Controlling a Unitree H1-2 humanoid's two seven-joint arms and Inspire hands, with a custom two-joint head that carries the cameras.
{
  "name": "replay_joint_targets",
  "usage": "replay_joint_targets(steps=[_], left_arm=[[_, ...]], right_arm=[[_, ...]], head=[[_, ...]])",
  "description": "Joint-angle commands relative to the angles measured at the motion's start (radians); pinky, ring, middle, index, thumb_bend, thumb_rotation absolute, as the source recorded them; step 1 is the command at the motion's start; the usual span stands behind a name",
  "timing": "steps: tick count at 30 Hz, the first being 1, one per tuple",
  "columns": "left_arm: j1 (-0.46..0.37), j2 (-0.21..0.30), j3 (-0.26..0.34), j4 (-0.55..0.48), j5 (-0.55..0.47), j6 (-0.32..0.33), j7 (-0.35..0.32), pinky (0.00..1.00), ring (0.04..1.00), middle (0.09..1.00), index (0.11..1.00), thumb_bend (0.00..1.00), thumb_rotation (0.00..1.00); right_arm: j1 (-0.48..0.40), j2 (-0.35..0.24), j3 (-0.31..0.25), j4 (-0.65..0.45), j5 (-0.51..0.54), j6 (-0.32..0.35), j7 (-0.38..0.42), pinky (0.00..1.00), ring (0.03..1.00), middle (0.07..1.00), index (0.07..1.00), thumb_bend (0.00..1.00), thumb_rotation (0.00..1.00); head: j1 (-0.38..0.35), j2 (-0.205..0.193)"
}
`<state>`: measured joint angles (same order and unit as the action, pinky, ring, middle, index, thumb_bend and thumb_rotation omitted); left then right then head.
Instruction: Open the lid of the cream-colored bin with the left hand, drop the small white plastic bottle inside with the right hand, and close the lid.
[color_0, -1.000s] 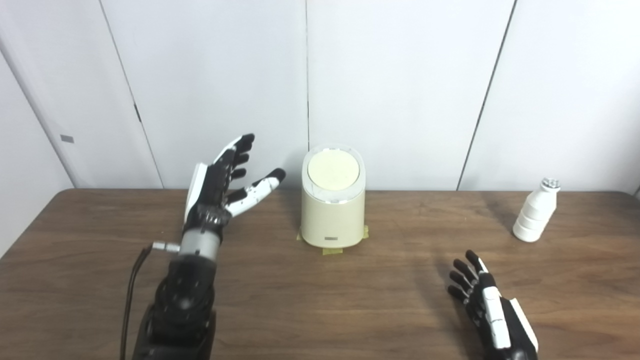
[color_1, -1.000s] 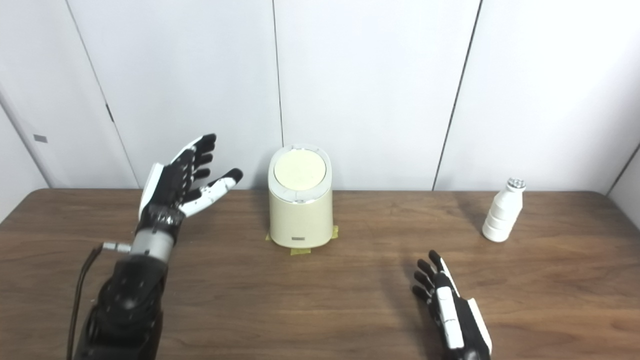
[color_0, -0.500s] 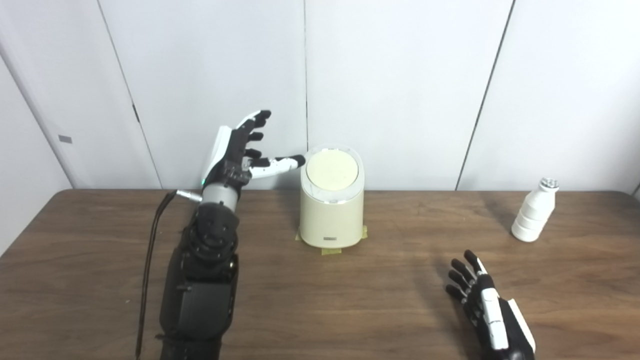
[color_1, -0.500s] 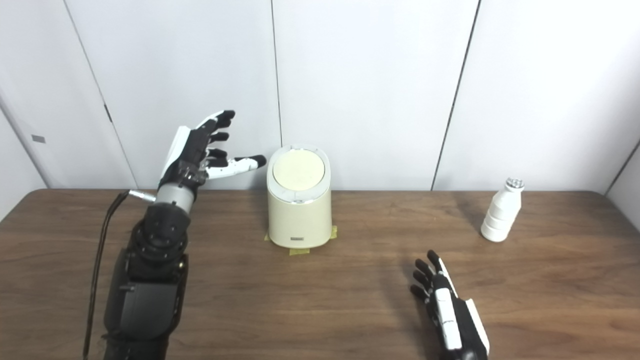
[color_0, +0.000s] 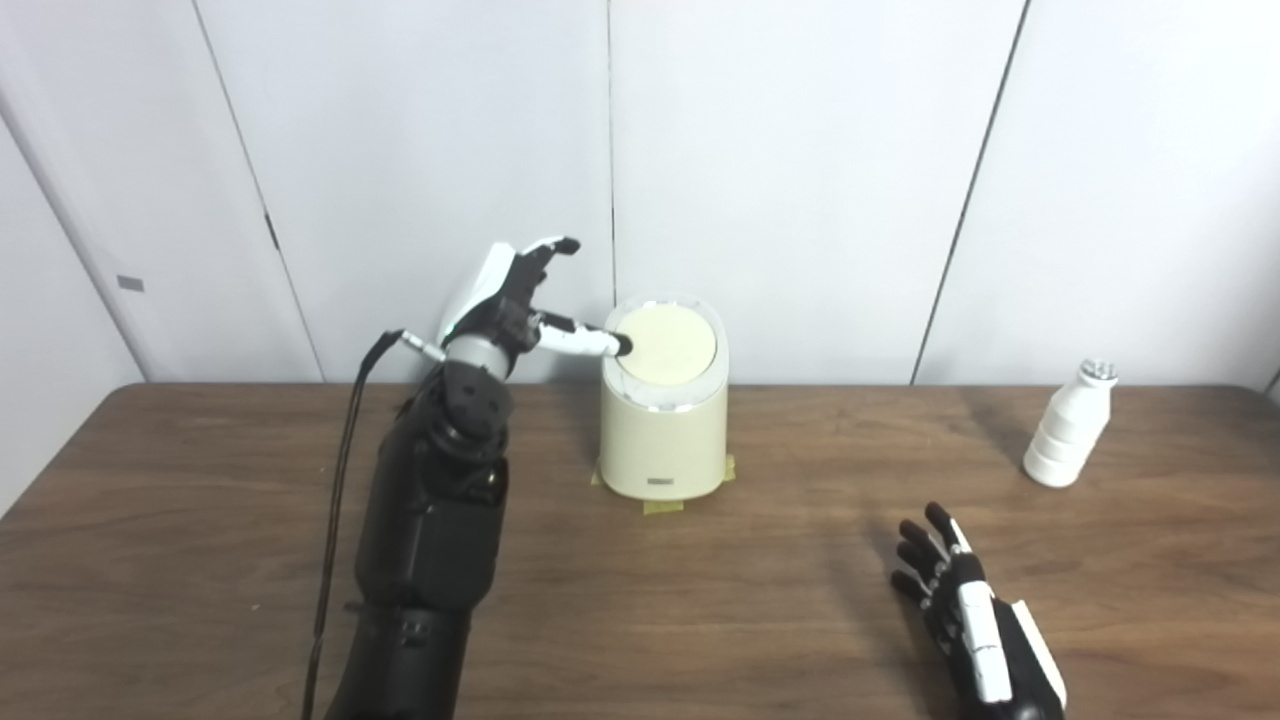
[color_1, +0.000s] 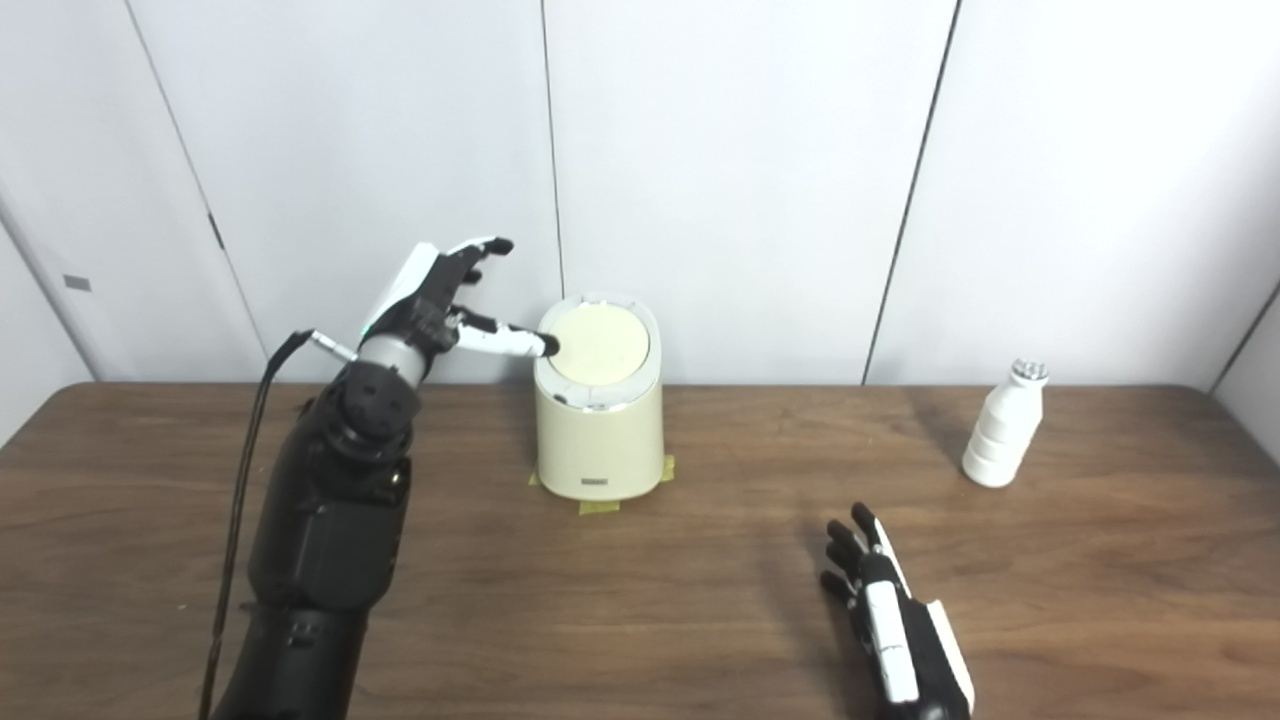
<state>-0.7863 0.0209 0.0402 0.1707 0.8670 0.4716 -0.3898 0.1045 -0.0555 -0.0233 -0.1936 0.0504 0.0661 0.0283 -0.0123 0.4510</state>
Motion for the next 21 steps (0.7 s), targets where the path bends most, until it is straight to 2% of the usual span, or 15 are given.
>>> replay_joint_targets(steps=[1,5,9,21], left_arm=[[-0.086,0.017,-0.023,0.013,0.029,-0.002,0.014,0.72,0.919,0.972,0.905,0.88,0.09],[-0.110,0.028,-0.063,0.061,0.046,-0.002,0.039,0.68,0.875,0.936,0.887,0.89,0.10],[-0.123,0.036,-0.107,0.100,0.017,-0.003,0.088,0.62,0.836,0.900,0.870,0.90,0.11],[-0.118,0.027,-0.193,0.146,-0.058,-0.006,0.183,0.71,0.895,0.967,0.886,0.88,0.08]], right_arm=[[-0.002,0.015,0.008,-0.006,-0.003,-0.013,-0.001,0.91,0.935,0.935,0.988,0.54,1.00],[-0.008,0.017,0.011,-0.001,-0.005,-0.019,-0.003,0.92,0.942,0.940,0.989,0.55,1.00],[-0.013,0.018,0.020,0.003,-0.011,-0.022,-0.006,0.91,0.942,0.944,0.991,0.55,1.00],[-0.008,0.027,0.039,-0.010,-0.014,-0.015,-0.020,0.92,0.941,0.943,0.996,0.50,1.00]], head=[[-0.001,0.000],[-0.001,-0.004],[-0.005,-0.014],[-0.023,-0.028]])
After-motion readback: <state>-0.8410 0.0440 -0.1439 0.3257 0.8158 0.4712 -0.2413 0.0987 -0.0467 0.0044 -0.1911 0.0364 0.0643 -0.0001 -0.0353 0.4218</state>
